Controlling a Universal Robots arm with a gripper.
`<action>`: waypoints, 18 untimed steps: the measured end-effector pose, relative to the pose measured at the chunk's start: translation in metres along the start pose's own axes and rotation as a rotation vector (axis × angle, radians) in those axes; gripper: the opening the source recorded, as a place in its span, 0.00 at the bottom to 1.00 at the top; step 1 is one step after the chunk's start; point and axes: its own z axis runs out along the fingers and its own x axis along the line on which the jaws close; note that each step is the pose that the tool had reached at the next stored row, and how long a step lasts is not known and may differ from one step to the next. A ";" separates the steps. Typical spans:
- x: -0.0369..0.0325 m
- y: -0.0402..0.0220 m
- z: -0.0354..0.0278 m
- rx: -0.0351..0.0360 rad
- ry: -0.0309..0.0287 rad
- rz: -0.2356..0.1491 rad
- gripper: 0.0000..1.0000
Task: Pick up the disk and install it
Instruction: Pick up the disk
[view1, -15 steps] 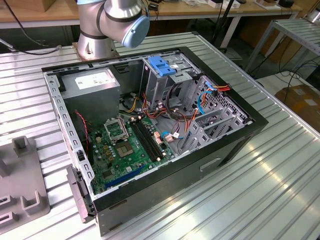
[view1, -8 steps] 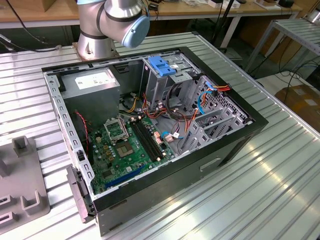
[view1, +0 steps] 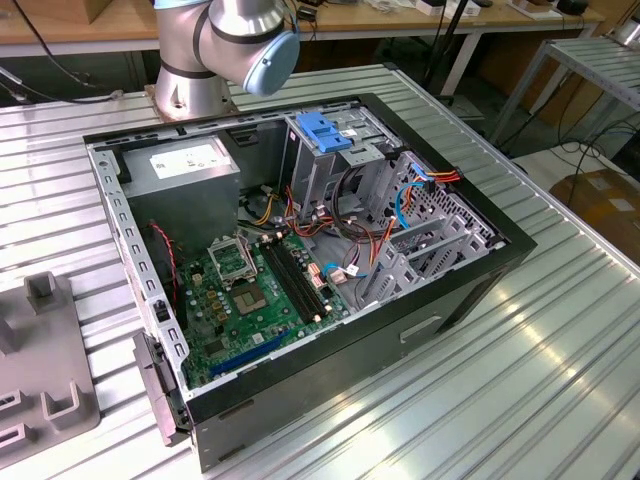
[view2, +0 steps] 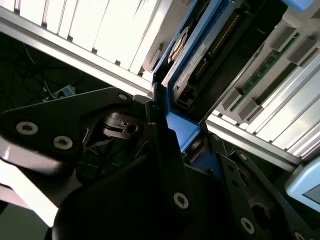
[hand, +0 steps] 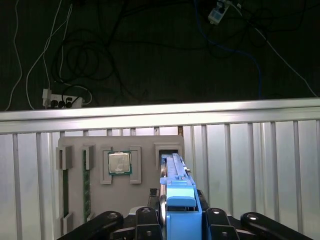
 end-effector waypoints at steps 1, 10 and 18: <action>0.0000 0.0000 -0.0001 -0.0001 0.0000 0.000 0.37; -0.0001 0.0001 -0.0084 -0.0011 0.0000 0.000 0.37; -0.0005 0.0006 -0.0255 -0.0011 0.0000 0.000 0.37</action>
